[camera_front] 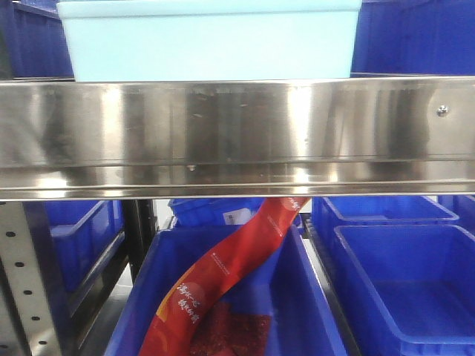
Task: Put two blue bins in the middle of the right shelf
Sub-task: 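Push the teal bin with both grippers onto the upper shelf rollers, then open both grippers and release the teal bin on the shelf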
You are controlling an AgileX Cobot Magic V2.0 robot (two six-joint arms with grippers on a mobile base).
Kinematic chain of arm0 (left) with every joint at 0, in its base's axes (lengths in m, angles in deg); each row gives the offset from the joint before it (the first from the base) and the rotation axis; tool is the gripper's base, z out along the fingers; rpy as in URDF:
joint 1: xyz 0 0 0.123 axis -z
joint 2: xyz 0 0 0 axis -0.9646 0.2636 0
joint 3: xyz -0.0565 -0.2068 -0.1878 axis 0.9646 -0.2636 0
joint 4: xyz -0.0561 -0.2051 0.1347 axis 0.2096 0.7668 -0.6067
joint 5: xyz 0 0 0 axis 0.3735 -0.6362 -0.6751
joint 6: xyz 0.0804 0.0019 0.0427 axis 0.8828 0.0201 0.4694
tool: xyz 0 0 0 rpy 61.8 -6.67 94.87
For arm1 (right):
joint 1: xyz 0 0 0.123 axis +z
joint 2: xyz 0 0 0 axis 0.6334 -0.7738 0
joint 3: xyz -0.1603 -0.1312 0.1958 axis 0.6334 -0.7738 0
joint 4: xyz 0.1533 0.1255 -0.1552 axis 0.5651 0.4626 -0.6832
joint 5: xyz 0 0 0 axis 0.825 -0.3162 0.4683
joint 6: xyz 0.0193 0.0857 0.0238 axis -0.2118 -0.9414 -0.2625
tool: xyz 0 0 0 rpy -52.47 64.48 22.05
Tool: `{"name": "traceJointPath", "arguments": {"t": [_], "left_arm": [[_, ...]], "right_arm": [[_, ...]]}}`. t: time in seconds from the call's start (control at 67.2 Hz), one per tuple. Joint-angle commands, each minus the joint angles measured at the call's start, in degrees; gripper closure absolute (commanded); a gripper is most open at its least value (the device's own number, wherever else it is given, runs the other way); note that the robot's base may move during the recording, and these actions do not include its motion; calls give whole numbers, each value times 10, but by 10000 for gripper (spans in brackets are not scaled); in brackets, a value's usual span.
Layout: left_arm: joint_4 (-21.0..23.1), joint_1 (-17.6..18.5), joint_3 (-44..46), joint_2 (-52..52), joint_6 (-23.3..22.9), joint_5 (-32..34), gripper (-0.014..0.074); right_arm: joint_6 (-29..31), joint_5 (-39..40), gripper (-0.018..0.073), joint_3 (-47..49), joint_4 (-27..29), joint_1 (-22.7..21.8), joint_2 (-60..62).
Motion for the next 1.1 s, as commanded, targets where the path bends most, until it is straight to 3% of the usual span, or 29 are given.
{"name": "traceJointPath", "arguments": {"t": [0.0,0.223,0.327,0.417,0.521,0.64,0.729,1.086], "left_arm": [[-2,3,0,-3,-2,5,707],[-2,3,0,-3,-2,5,707],[-2,3,0,-3,-2,5,707],[-2,3,0,-3,-2,5,707],[-2,3,0,-3,-2,5,707],[-2,3,0,-3,-2,5,707],[-2,3,0,-3,-2,5,707],[-2,3,0,-3,-2,5,707]], "right_arm": [[4,10,724,-1,0,0,3],[4,7,724,-1,0,-1,6],[7,7,724,-4,1,-32,26],[141,36,724,-32,26,-97,62],[306,76,724,-93,160,-183,104],[306,92,724,-178,164,-259,151],[306,94,724,-230,164,-288,191],[302,93,724,-375,164,-290,320]]}}
